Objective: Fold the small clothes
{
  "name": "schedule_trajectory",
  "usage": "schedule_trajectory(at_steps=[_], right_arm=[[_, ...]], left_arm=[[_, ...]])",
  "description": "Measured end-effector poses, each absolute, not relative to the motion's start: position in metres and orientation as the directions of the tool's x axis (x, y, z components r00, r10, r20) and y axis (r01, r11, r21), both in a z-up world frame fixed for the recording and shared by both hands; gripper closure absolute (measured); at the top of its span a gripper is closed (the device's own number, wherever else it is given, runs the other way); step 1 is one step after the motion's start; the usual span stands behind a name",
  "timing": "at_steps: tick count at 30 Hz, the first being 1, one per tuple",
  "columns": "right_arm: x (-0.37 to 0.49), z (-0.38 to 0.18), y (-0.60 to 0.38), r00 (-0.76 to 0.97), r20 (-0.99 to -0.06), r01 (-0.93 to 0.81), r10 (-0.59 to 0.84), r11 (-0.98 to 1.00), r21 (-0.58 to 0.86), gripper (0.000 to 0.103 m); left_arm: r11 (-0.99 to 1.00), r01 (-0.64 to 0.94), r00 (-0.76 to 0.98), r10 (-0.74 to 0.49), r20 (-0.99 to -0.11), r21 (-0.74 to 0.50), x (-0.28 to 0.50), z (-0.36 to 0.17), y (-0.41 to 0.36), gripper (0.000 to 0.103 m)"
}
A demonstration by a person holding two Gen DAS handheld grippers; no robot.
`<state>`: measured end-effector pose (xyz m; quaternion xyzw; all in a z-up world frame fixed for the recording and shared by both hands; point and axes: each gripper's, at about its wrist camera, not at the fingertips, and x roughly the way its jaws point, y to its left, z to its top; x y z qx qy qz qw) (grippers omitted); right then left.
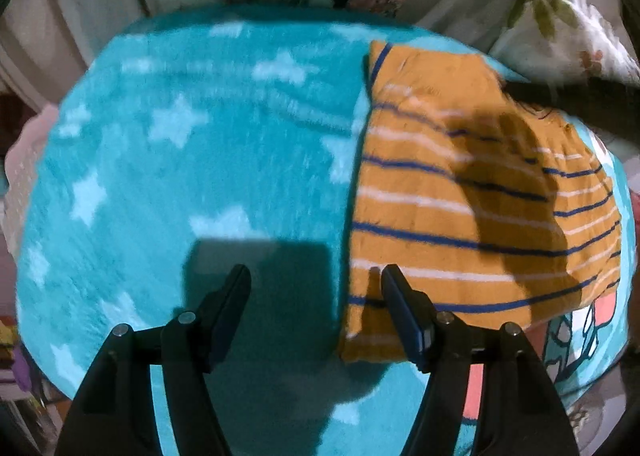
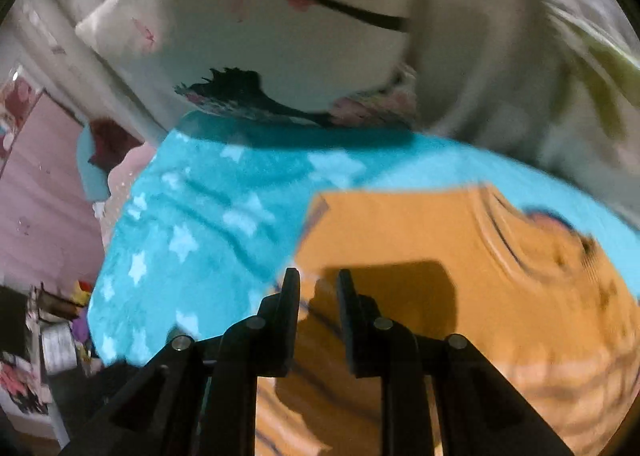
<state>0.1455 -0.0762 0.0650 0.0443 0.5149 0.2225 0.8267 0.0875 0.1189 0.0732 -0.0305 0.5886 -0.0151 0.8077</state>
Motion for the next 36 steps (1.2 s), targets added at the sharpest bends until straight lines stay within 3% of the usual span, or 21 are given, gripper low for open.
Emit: schedule_trajectory(at_steps=[6, 9, 12, 13, 21, 25, 27, 32, 36], right_arm=[[0.104, 0.039, -0.166, 0.398, -0.859, -0.077, 0.323, 0.945, 0.319, 0.082], [0.089, 0.025, -0.208, 0.392, -0.877, 0.051, 0.279, 0.945, 0.323, 0.082], [0.073, 0.020, -0.240, 0.401, -0.887, 0.136, 0.231, 0.942, 0.307, 0.082], [0.069, 0.019, -0.249, 0.407, -0.887, 0.158, 0.219, 0.939, 0.305, 0.082], [0.044, 0.015, -0.290, 0.429, -0.882, 0.268, 0.193, 0.905, 0.329, 0.082], [0.045, 0.014, -0.286, 0.428, -0.887, 0.269, 0.173, 0.912, 0.308, 0.081], [0.045, 0.012, -0.285, 0.428, -0.887, 0.275, 0.172, 0.911, 0.309, 0.080], [0.042, 0.022, -0.288, 0.452, -0.879, 0.294, 0.155, 0.904, 0.310, 0.079], [0.044, 0.028, -0.301, 0.475, -0.872, 0.333, 0.119, 0.893, 0.303, 0.070]], left_arm=[[0.990, 0.116, 0.360, -0.111, -0.926, -0.074, 0.117, 0.095, 0.085, 0.036], [0.984, 0.163, 0.339, -0.128, -0.932, -0.076, 0.130, 0.077, 0.059, 0.036], [0.988, 0.156, 0.268, -0.057, -0.962, -0.015, 0.147, 0.042, 0.058, 0.035], [0.990, 0.128, 0.260, -0.091, -0.961, -0.059, 0.149, 0.042, 0.065, 0.035], [0.977, 0.192, 0.339, -0.159, -0.927, -0.097, 0.173, 0.069, 0.054, 0.036], [0.977, 0.214, 0.338, -0.051, -0.940, 0.024, 0.203, 0.039, 0.059, 0.032], [0.980, 0.198, 0.322, -0.101, -0.941, -0.038, 0.211, 0.031, 0.077, 0.028], [0.989, 0.144, 0.351, -0.091, -0.932, -0.043, 0.211, 0.046, 0.107, 0.028], [0.983, 0.184, 0.389, -0.077, -0.918, -0.005, 0.199, 0.057, 0.097, 0.028]])
